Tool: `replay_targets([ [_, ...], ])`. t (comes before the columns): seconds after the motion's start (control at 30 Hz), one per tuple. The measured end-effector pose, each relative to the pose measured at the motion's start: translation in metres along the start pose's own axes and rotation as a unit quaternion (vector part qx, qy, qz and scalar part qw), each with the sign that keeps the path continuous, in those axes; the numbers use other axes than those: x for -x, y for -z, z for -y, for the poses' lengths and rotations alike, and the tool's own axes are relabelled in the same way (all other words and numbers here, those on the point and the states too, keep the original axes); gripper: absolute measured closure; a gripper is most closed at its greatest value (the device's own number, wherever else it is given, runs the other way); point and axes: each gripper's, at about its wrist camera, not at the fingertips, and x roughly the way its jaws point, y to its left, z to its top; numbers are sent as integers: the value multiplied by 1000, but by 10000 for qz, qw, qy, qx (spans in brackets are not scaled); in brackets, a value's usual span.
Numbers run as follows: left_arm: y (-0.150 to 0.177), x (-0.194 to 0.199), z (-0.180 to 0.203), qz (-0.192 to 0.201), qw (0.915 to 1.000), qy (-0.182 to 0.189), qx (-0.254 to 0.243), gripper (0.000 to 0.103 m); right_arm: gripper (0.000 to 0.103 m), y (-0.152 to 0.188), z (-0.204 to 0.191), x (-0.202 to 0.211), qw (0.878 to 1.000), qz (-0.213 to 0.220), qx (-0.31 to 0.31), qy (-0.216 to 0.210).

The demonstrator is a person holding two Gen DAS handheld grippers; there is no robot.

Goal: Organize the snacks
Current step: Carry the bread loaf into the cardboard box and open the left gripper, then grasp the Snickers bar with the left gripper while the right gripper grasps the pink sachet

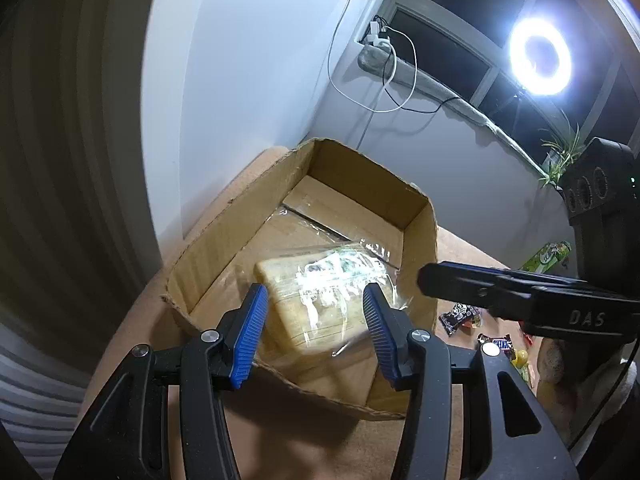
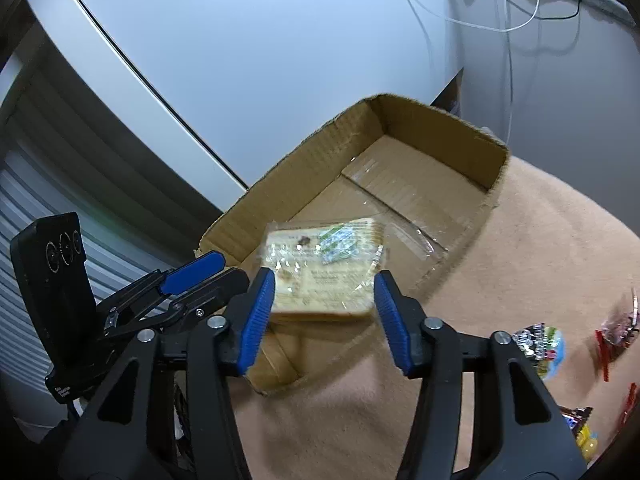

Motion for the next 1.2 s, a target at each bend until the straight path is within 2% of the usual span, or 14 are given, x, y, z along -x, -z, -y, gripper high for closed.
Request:
replay_targets([
  [0.17, 1, 14, 8, 136, 9999, 23, -92, 54, 47, 9, 2, 30, 9995, 231, 75, 206],
  [0.23, 2, 21, 15, 193, 9996, 88, -176, 54, 41, 16, 3, 44, 9989, 331, 115, 326],
  [0.3, 4, 27, 24, 234, 9991, 174, -293, 54, 37, 26, 6, 64, 9972, 494, 148, 537],
  [0.53, 27, 46, 60, 285, 9961, 615, -569, 53, 36, 61, 34, 123, 9899, 876, -28, 1115],
  [0.6, 35, 47, 72, 215, 9954, 698, -626, 53, 33, 72, 45, 137, 9883, 917, -138, 1212],
  [0.73, 58, 44, 98, -62, 9923, 927, -816, 53, 31, 104, 72, 162, 9808, 941, -295, 1681],
  [0.9, 85, 35, 128, -390, 9882, 1127, -960, 53, 31, 135, 101, 181, 9769, 821, -498, 1910],
  [1.2, 130, 12, 167, -992, 9801, 1224, -1204, 53, 31, 184, 153, 174, 9702, 332, -799, 2261],
])
